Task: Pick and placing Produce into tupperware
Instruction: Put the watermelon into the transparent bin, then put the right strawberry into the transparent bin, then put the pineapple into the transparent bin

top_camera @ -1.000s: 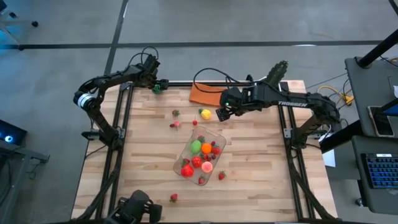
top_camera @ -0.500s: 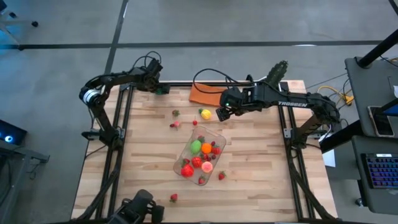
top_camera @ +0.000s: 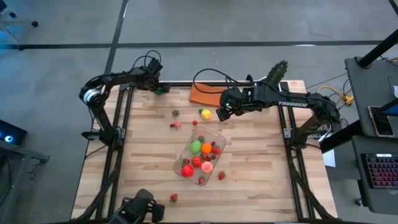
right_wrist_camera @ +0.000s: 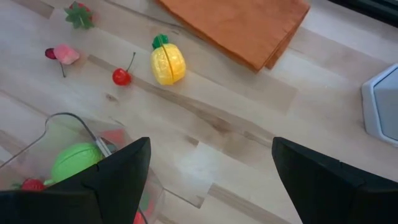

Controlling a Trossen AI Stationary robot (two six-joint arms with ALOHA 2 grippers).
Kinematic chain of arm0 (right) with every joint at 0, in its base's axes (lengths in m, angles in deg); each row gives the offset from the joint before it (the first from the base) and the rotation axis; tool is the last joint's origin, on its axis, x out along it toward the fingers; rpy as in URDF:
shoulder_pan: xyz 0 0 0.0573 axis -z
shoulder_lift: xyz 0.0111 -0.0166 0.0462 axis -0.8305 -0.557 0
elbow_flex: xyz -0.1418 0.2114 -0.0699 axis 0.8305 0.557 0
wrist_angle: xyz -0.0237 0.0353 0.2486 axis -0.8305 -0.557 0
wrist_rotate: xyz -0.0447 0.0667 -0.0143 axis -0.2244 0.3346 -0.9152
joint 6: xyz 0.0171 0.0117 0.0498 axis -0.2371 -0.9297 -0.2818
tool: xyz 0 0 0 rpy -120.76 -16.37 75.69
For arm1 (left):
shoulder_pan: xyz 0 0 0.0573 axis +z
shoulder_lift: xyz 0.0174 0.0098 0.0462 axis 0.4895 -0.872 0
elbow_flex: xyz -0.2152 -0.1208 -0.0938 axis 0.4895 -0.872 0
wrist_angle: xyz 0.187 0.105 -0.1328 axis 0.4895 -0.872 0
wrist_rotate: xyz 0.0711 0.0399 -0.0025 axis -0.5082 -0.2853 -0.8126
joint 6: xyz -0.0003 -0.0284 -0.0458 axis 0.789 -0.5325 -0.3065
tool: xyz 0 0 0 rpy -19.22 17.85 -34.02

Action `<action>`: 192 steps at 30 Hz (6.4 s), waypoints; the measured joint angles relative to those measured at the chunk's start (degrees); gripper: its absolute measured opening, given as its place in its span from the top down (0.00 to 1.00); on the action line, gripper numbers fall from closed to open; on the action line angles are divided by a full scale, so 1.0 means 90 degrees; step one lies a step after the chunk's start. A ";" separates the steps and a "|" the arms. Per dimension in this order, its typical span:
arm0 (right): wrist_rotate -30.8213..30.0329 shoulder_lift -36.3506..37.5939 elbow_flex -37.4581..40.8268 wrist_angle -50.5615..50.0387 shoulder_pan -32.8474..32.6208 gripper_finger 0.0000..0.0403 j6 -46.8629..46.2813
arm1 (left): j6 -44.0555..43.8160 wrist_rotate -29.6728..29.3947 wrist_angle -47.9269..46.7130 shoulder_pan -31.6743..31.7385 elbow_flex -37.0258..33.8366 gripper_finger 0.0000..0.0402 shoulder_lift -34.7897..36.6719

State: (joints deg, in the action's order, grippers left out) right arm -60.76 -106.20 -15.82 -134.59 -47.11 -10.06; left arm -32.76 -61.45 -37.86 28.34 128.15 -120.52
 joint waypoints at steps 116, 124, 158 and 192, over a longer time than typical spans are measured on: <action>-0.1482 -0.2721 0.1482 0.3587 -0.4801 0.20 -0.0695 | -0.2106 -0.0600 -0.2041 -0.7558 -0.0995 0.09 0.4637; -0.1294 -0.2721 0.1491 0.3580 -0.4758 0.41 -0.0740 | -0.2106 -0.0600 -0.2066 -0.7558 -0.0995 0.09 0.4637; -0.0877 -0.2478 0.1574 0.3670 -0.4539 0.72 -0.1050 | -0.2108 -0.0601 -0.2068 -0.7558 -0.0995 0.09 0.4637; -0.0943 -0.0669 0.0734 0.3157 -0.2658 0.30 0.0047 | -0.2140 -0.0677 -0.1949 -0.7550 -0.0995 0.09 0.4634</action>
State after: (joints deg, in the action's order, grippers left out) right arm -69.25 -112.21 -9.22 -106.18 -71.03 -9.64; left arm -52.02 -67.55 -55.40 -39.61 119.19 -78.81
